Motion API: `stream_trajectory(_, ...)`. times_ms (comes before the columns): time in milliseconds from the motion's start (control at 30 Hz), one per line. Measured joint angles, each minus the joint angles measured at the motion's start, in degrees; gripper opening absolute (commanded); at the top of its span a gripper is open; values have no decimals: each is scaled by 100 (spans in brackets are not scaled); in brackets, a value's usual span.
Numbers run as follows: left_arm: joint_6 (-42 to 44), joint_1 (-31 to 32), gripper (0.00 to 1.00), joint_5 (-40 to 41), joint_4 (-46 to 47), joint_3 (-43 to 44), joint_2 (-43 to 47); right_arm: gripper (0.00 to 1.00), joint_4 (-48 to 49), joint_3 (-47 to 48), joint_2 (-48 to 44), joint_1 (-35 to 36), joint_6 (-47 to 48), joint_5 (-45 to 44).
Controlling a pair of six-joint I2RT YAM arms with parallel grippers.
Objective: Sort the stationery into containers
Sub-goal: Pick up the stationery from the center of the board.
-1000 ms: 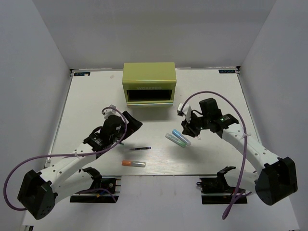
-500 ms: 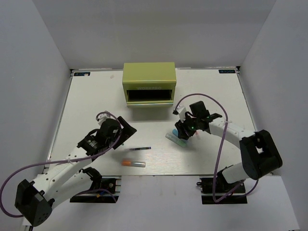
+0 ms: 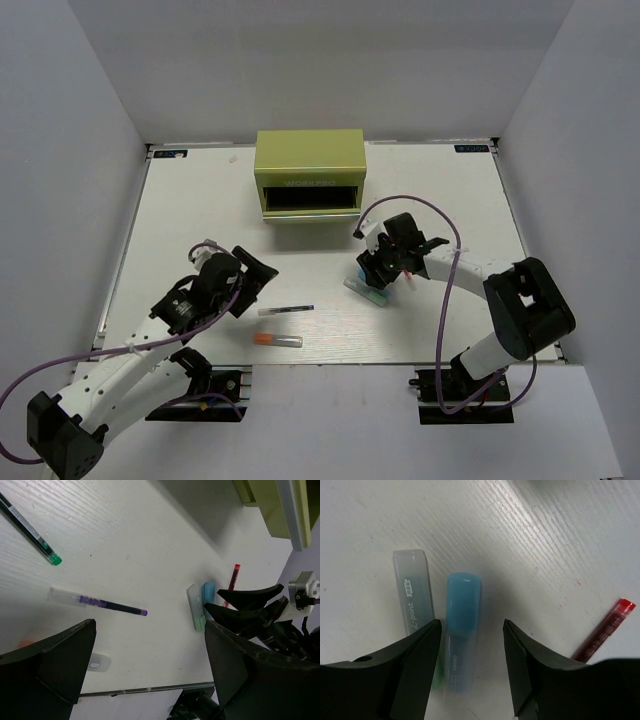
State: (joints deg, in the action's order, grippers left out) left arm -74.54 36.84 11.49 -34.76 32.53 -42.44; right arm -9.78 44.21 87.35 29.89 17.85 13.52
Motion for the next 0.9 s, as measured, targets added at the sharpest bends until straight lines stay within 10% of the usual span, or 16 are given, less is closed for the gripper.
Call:
stream_trajectory(267,-437,0,100,-98,-199,-11,-136,51,286,-205,37,164,-94,-466)
stream_trajectory(533,-1032,-2,100,-232,-608,24,-149,12,400,-289,-24,168,-57,-518)
stream_trajectory(900,-1867,11,100,-490,-1768,695,-697,7,-1368,1010,-938,179,1965,586)
